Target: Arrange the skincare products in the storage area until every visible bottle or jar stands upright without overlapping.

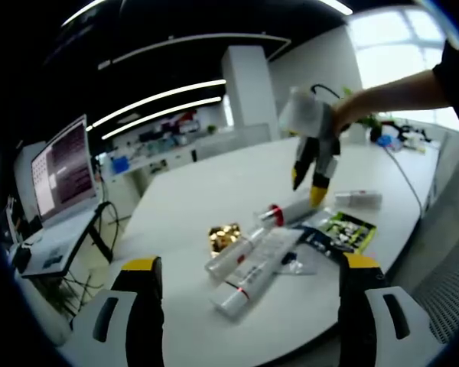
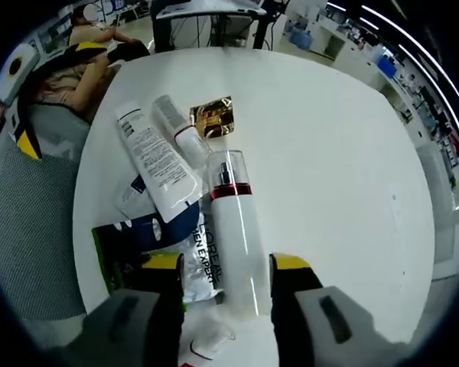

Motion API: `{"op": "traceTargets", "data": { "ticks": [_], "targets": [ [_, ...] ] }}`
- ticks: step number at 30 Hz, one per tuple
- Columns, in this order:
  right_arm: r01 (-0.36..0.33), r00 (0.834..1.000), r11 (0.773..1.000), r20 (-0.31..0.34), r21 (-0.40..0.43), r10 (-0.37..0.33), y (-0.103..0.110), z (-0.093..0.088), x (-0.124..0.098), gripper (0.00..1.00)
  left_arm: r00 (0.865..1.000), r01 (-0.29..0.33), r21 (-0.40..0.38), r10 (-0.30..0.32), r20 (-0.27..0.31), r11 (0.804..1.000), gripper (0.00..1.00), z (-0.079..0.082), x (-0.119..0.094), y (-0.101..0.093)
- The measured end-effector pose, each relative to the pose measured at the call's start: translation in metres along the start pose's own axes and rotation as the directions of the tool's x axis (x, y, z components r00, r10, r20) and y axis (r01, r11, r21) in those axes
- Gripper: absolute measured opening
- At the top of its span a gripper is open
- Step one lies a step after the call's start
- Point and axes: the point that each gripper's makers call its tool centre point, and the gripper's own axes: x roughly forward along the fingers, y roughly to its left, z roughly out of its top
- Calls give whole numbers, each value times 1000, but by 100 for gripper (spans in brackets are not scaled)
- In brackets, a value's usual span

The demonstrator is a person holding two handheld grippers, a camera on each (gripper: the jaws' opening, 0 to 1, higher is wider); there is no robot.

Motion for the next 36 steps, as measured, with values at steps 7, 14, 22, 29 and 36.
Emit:
{"op": "traceTargets", "data": {
  "ticks": [7, 14, 22, 29, 36],
  "targets": [
    [-18, 999, 1000, -31, 21, 18, -3, -4, 14, 43, 1000, -7, -3, 7, -6, 1000, 97, -1, 0, 2],
    [-34, 998, 999, -44, 29, 36, -7, -6, 22, 39, 1000, -10, -8, 10, -15, 1000, 97, -4, 1, 2],
    [-66, 996, 995, -48, 75, 69, -11, -8, 30, 36, 1000, -13, -12, 13, -17, 1000, 97, -3, 2, 4],
    [-85, 994, 995, -71, 58, 89, -9, -8, 32, 34, 1000, -11, -14, 10, -27, 1000, 96, -4, 2, 3],
    [-87, 992, 996, -93, -19, 85, -4, -7, 32, 30, 999, -14, -6, 14, -40, 1000, 96, -6, 2, 3]
  ]
}}
